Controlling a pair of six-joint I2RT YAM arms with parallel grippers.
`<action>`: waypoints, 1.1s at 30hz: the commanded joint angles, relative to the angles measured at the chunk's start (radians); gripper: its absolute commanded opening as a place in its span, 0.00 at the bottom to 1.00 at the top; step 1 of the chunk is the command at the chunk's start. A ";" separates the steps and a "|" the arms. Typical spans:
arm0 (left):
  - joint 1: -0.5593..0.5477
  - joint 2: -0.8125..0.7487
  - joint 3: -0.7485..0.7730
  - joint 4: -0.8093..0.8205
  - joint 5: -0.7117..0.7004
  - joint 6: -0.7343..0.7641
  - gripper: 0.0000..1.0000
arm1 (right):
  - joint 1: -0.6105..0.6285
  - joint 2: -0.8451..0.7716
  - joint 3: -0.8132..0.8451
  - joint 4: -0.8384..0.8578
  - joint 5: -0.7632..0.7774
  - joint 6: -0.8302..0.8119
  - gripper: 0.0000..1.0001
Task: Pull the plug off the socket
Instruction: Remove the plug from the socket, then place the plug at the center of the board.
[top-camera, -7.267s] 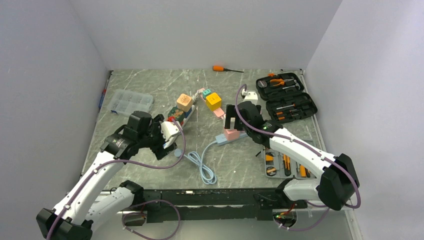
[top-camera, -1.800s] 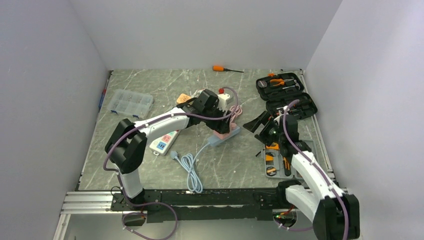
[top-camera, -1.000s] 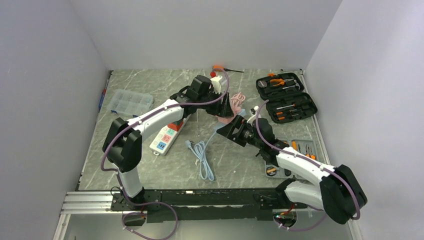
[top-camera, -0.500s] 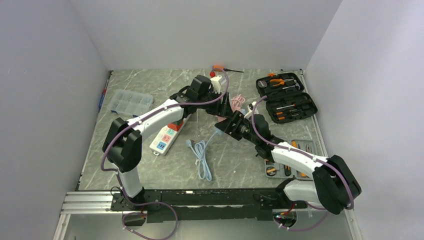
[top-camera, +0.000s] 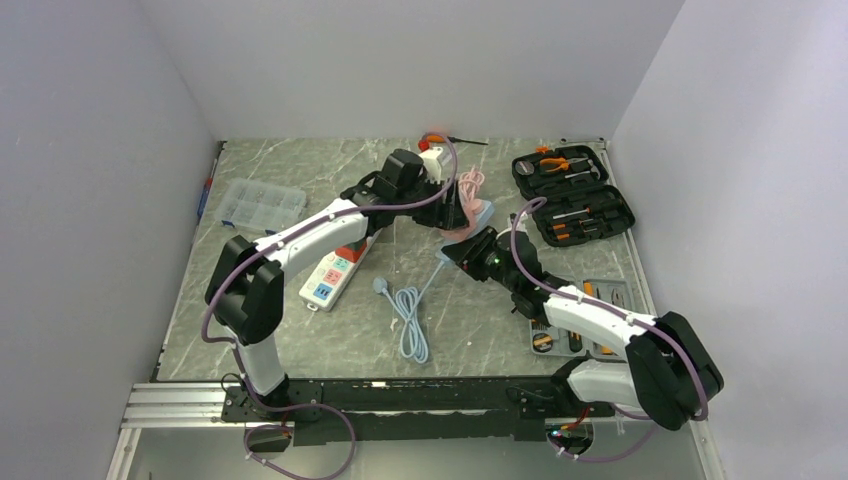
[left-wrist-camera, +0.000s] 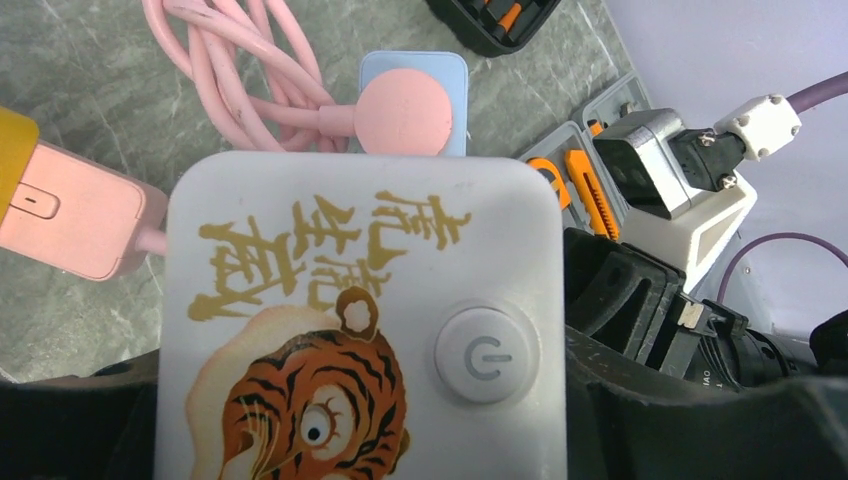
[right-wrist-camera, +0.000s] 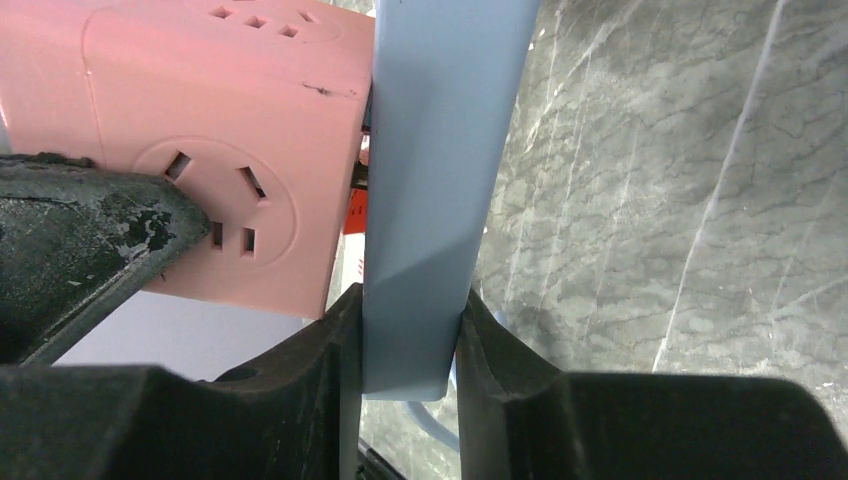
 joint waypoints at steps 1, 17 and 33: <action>-0.011 -0.081 0.052 0.088 0.030 0.001 0.00 | 0.003 -0.046 -0.024 -0.045 0.054 -0.067 0.05; 0.011 -0.203 -0.050 0.136 0.091 0.025 0.00 | -0.087 0.070 -0.104 -0.049 0.034 -0.004 0.00; 0.049 -0.298 -0.168 0.153 0.207 0.136 0.00 | -0.090 0.150 -0.077 -0.068 -0.004 -0.119 0.12</action>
